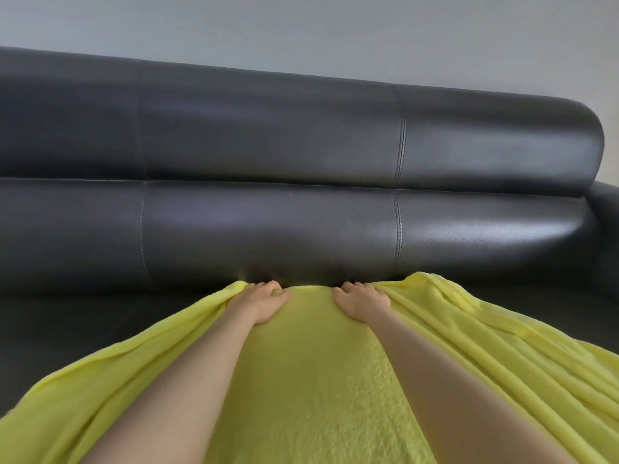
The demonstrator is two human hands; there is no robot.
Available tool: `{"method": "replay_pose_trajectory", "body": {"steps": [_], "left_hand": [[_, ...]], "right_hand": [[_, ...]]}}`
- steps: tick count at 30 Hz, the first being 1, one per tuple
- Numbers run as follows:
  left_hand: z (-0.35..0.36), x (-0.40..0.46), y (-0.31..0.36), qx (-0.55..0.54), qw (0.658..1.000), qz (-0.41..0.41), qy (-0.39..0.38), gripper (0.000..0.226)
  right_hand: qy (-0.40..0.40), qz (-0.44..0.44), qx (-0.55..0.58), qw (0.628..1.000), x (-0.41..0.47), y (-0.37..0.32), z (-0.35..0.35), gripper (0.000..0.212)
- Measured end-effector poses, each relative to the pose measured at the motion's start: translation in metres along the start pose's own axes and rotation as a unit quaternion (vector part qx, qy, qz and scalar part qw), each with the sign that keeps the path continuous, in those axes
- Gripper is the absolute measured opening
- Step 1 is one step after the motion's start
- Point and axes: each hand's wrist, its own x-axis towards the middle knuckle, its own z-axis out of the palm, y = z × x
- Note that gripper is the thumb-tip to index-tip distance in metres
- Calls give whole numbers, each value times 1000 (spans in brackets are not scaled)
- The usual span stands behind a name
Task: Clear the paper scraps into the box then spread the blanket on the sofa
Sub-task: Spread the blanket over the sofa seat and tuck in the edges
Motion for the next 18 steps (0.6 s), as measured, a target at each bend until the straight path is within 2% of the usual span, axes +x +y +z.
{"method": "replay_pose_trajectory", "body": {"steps": [7,11,18], "left_hand": [[7,5,-3,24,999,10,31,50],[11,2,-2,19,999,10,50,49],[19,-6,-4,-2,984,35,174,35]], "right_hand": [[-21,19,-44,999,16,-6,3,61],[15,15,-40,999,15,-6,13,61],[49,11,-44,998,13,-6,18,60]]}}
